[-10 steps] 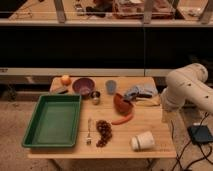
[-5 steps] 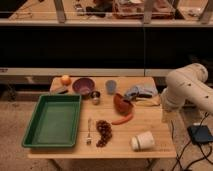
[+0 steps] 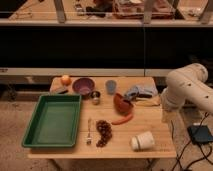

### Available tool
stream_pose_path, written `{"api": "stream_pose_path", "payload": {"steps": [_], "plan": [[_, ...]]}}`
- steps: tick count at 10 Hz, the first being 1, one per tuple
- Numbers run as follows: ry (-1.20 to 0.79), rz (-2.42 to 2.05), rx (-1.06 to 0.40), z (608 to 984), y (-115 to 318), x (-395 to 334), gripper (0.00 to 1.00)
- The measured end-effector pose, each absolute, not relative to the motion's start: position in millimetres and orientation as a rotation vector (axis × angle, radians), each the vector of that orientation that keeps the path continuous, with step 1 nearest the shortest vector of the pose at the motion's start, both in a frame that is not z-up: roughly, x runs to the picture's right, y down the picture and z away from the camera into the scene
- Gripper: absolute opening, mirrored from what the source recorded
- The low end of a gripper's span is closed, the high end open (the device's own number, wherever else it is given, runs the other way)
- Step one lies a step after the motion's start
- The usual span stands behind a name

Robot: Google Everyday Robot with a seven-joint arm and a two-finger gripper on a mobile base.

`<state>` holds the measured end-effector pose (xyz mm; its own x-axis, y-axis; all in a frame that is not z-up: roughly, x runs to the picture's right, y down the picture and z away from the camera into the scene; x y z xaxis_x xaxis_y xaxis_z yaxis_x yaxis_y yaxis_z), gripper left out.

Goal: Place grapes in purple bowl

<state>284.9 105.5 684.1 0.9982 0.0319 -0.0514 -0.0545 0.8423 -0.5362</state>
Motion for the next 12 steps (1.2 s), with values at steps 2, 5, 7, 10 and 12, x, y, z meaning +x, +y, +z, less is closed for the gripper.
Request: {"api": "stream_pose_path", "payload": {"steps": [2,5,7,10,12], "plan": [[0.041,0.046,-0.568,684.1,105.6,284.9,0.65],[0.041,0.046,-0.567,684.1,105.5,284.9,0.65],[0.041,0.046,-0.567,684.1,105.6,284.9,0.65],[0.036,0.039,-0.566,685.0,104.9,284.7,0.65],[-0.023,-0.020,-0.557,691.4,99.1,276.0,0.65]]}}
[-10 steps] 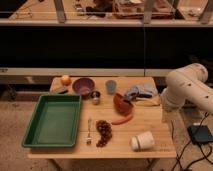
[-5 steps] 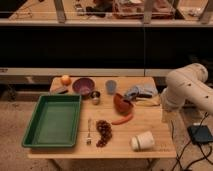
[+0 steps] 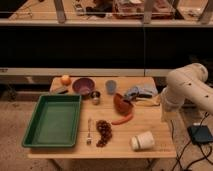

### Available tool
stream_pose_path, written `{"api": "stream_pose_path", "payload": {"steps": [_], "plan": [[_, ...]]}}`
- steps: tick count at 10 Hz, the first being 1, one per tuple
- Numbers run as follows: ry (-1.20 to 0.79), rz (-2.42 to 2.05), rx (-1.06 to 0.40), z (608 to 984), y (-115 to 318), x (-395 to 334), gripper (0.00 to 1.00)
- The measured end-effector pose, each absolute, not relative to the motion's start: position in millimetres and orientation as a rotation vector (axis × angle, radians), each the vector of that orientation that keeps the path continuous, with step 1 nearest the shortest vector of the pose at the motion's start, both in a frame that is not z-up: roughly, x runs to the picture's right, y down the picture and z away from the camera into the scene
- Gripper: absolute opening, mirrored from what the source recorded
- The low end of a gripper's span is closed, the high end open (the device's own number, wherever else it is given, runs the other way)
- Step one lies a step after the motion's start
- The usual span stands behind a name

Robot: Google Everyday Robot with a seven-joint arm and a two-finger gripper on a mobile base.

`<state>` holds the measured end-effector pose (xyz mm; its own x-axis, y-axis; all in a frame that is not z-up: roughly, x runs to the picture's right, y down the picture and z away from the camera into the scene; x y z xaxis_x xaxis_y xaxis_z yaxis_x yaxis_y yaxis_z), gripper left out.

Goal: Place grapes in purple bowl

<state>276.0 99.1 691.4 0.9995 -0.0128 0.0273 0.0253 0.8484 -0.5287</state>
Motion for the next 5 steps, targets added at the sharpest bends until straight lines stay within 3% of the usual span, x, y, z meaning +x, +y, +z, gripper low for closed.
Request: {"api": "stream_pose_path", "payload": {"steps": [5], "plan": [[-0.203,-0.239,-0.533,712.8,90.0,174.2,0.65]]}}
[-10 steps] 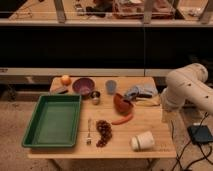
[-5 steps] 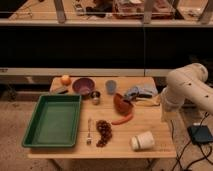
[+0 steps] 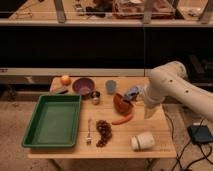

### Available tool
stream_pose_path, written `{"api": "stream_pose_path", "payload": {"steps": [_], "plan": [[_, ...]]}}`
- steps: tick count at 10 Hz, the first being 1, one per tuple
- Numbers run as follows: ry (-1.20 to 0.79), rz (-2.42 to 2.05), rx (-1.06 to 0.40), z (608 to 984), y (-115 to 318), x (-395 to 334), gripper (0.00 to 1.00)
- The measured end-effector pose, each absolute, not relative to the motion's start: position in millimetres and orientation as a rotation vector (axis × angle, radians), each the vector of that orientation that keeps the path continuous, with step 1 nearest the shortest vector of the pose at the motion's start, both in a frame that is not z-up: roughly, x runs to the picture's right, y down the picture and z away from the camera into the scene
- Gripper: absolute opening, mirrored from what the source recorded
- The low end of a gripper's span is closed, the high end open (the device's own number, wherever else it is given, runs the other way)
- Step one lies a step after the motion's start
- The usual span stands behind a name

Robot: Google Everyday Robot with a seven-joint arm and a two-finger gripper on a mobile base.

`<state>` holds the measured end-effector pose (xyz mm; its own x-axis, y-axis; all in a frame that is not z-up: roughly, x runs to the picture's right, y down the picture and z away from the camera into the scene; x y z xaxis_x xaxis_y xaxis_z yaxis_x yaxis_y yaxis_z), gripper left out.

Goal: Place grapes in purple bowl

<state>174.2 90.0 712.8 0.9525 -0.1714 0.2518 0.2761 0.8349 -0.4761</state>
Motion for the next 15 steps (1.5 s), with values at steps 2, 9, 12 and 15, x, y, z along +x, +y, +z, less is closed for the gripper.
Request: {"api": "stream_pose_path", "payload": {"steps": [2,9,12,15], "plan": [[-0.278,-0.339,-0.511,718.4,93.5,142.1,0.65],[-0.461,-0.637,-0.384,726.6,110.3,68.7,0.65],[-0.458,-0.633,-0.384,726.4,110.6,71.4,0.65],[-0.442,-0.749,-0.328,728.9,108.4,68.3,0.65]]}}
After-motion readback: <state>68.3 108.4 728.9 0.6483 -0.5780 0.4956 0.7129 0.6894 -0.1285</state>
